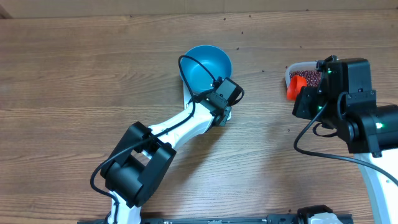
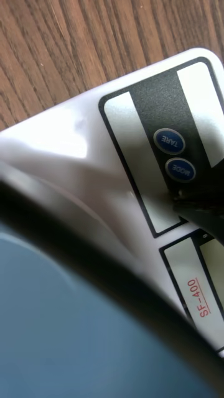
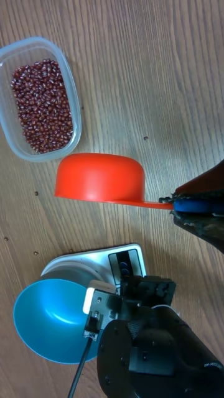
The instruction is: Scoop item into bowl and weigh 150g on scale
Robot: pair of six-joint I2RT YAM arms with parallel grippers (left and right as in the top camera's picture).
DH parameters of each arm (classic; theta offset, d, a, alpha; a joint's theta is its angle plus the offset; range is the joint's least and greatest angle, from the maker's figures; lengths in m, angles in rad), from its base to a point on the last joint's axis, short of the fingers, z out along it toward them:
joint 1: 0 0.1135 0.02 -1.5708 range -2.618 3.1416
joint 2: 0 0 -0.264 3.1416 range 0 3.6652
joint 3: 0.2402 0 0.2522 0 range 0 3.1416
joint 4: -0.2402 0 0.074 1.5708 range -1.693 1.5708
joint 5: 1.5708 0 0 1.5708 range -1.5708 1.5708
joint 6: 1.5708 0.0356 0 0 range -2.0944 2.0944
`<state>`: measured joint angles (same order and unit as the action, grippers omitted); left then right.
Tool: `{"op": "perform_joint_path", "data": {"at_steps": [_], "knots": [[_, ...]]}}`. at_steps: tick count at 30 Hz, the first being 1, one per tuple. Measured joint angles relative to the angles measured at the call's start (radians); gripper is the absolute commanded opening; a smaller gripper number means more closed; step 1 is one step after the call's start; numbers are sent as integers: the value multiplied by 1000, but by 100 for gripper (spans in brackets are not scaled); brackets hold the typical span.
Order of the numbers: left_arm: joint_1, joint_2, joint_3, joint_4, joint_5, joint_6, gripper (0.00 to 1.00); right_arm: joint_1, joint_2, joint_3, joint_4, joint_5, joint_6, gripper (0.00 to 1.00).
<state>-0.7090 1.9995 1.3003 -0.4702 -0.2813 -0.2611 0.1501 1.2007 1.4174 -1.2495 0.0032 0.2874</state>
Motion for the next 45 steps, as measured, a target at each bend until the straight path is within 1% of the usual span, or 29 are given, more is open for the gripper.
{"op": "perform_joint_path", "data": {"at_steps": [7, 13, 19, 23, 28, 32, 38, 45], "knots": [[0, 0, 0, 1, 1, 10, 4, 0, 0, 0, 0, 0, 0, 4], [0, 0, 0, 7, 35, 74, 4, 0, 0, 0, 0, 0, 0, 4], [0, 0, 0, 7, 45, 105, 4, 0, 0, 0, -1, 0, 0, 4], [0, 0, 0, 1, 34, 90, 4, 0, 0, 0, -4, 0, 0, 4], [-1, 0, 1, -25, -6, 22, 4, 0, 0, 0, -10, 0, 0, 4], [-1, 0, 1, -30, -21, -7, 4, 0, 0, 0, -12, 0, 0, 4], [-1, 11, 2, -4, -39, -16, 4, 0, 0, 0, -16, 0, 0, 4], [-3, 20, 11, 0, -52, 10, 4, 0, 0, 0, -20, 0, 0, 4]]}}
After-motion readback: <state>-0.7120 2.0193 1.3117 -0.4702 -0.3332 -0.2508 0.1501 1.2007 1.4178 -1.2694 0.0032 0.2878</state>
